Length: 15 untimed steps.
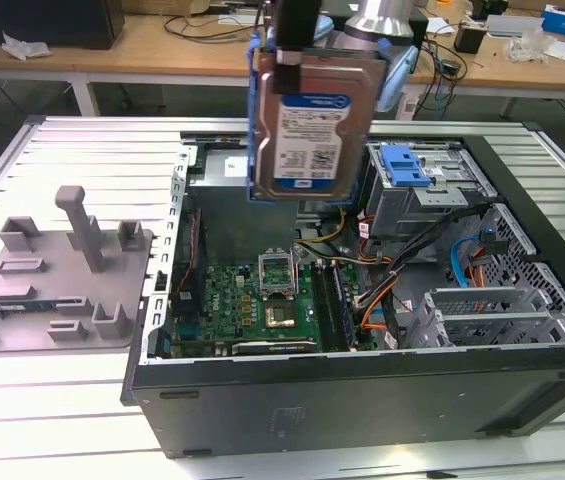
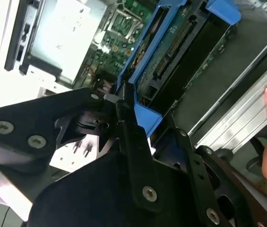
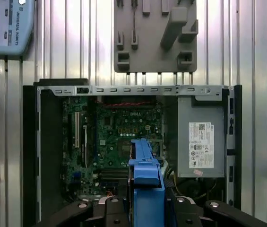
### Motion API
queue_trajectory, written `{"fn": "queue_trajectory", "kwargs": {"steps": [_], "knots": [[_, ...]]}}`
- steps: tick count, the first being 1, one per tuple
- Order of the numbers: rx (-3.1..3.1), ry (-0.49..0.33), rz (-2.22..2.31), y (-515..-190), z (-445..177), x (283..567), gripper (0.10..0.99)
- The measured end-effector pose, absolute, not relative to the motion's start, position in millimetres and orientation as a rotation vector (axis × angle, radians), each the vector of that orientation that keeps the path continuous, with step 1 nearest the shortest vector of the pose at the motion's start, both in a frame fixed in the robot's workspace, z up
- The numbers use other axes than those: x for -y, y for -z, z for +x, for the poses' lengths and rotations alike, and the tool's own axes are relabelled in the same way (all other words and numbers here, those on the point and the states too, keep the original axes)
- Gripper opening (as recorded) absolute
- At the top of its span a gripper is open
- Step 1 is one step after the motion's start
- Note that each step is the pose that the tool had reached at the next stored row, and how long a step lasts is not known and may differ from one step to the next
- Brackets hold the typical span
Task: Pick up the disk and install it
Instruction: 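Pick up the disk, then insert the disk into the insertion slot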
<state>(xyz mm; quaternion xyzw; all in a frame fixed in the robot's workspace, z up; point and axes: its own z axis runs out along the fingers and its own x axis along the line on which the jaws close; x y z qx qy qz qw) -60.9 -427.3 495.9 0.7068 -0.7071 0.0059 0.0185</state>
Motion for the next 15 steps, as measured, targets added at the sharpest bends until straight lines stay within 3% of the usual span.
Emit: {"fn": "queue_trajectory", "kwargs": {"steps": [9, 15], "knots": [[2.196, -0.018, 2.195, -496, -12, 441, 0.369], [2.196, -0.018, 2.195, -496, -11, 441, 0.369]]}}
